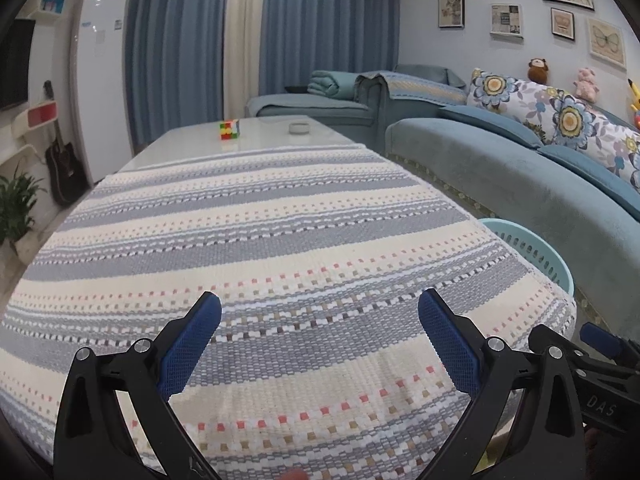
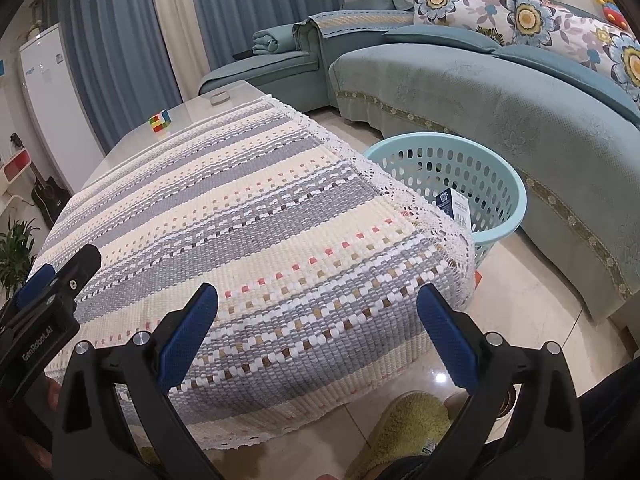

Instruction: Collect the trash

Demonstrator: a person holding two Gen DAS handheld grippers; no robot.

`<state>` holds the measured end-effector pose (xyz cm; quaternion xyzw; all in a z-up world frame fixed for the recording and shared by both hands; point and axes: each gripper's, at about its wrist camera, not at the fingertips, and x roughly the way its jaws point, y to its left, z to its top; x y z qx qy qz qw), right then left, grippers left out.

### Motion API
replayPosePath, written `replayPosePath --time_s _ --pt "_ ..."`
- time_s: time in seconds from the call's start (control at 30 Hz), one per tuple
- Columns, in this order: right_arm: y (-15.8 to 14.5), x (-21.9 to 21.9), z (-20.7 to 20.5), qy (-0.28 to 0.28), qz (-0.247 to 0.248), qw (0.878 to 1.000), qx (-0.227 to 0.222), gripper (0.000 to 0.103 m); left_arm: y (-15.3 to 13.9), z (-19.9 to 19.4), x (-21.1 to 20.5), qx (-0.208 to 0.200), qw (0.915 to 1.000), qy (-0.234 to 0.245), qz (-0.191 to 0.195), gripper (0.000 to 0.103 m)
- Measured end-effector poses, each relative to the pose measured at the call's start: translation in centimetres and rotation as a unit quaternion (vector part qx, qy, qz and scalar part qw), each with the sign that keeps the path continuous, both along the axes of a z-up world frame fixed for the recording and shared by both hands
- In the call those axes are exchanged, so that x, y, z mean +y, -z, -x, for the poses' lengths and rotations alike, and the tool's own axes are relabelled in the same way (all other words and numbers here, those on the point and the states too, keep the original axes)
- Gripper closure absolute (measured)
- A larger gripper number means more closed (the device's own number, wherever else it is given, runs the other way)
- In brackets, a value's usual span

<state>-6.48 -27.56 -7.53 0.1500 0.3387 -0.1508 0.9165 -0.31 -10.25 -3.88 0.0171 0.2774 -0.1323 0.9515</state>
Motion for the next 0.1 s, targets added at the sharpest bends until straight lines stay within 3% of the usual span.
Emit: replayPosePath --time_s 0.1 --pt "0.02 0.06 0.01 -0.001 0.001 1.0 0.001 0.008 0.07 -0.25 0.18 0.004 1.0 -0.008 -0.001 0.007"
